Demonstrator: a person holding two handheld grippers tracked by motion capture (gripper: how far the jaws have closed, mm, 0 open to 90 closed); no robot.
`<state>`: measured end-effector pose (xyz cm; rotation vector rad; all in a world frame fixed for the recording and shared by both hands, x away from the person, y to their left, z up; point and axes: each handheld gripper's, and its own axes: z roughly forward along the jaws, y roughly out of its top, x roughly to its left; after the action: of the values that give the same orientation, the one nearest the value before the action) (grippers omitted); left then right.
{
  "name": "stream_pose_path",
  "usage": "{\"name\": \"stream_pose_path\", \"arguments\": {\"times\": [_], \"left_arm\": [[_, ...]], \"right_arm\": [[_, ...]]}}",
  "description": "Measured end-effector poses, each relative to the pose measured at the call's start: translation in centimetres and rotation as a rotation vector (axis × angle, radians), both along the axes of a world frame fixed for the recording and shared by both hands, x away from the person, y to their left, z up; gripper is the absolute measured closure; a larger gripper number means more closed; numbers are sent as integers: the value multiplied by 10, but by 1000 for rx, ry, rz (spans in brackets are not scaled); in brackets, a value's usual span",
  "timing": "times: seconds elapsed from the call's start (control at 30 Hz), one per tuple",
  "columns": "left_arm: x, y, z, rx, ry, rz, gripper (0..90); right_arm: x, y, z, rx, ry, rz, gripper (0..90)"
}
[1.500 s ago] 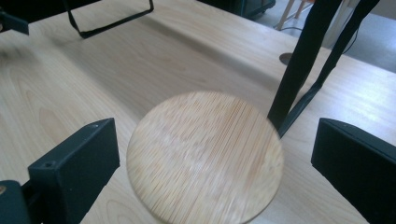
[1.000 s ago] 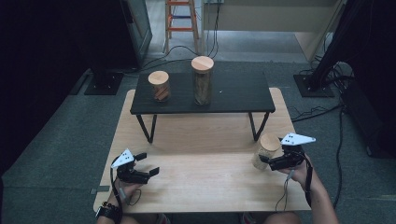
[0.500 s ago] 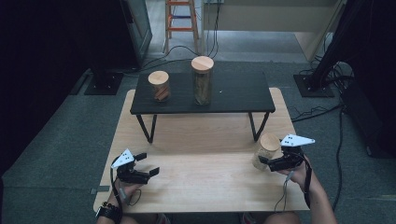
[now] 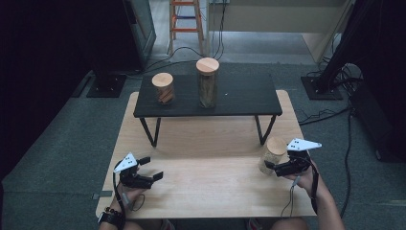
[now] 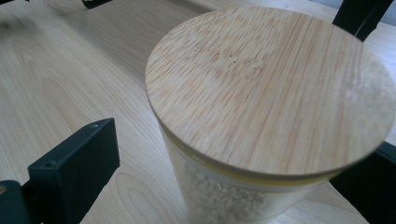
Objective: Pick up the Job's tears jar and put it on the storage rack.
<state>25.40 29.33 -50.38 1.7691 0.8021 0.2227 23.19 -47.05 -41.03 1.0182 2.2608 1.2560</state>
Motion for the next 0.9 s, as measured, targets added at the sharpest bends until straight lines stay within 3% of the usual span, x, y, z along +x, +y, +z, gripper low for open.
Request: {"name": "stream_pose_path", "arguments": {"times": [0.3, 0.57, 0.9], "left_arm": [[0, 0, 0, 3, -1, -1, 16], [0, 0, 0, 2, 0, -1, 16], [0, -1, 1, 6, 1, -1, 16]], "right_arm": [[1, 4, 0, 6, -6, -9, 13], [1, 6, 5, -10, -14, -44, 78], [3, 9, 9, -15, -24, -56, 248]]}}
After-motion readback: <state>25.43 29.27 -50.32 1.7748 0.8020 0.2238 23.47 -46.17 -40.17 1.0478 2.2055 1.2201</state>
